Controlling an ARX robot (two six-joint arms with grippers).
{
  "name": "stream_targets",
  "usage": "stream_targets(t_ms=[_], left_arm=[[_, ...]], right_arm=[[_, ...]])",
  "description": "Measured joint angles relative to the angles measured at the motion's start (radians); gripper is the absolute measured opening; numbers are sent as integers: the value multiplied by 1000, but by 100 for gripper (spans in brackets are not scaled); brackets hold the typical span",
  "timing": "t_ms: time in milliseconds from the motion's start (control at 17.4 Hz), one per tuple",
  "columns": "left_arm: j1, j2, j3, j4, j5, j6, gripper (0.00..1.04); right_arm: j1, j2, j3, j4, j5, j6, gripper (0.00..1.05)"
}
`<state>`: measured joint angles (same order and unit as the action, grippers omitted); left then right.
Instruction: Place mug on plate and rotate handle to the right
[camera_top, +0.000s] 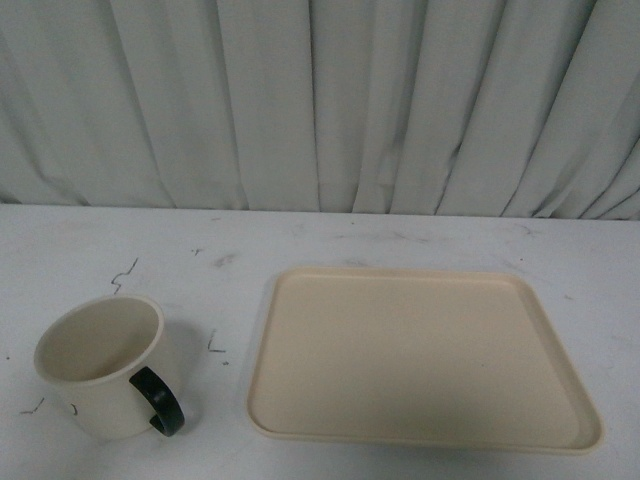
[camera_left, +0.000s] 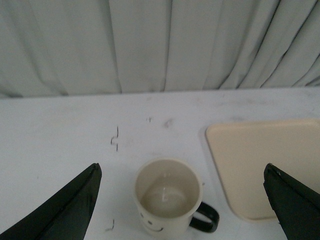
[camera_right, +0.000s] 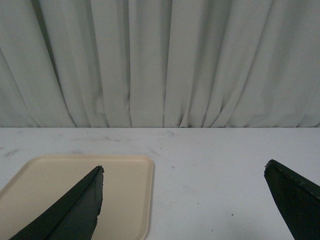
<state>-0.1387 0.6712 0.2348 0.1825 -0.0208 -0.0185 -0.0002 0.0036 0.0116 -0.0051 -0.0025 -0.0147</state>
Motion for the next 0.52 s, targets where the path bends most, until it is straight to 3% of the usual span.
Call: stream_targets(t_ms=[231, 519], left_arm=[[62, 316, 175, -134, 99, 19, 98], [205, 613, 329, -259, 233, 25, 98]], right_arm=[[0, 0, 0, 0, 0, 0, 98], [0, 0, 0, 0, 0, 0, 98]])
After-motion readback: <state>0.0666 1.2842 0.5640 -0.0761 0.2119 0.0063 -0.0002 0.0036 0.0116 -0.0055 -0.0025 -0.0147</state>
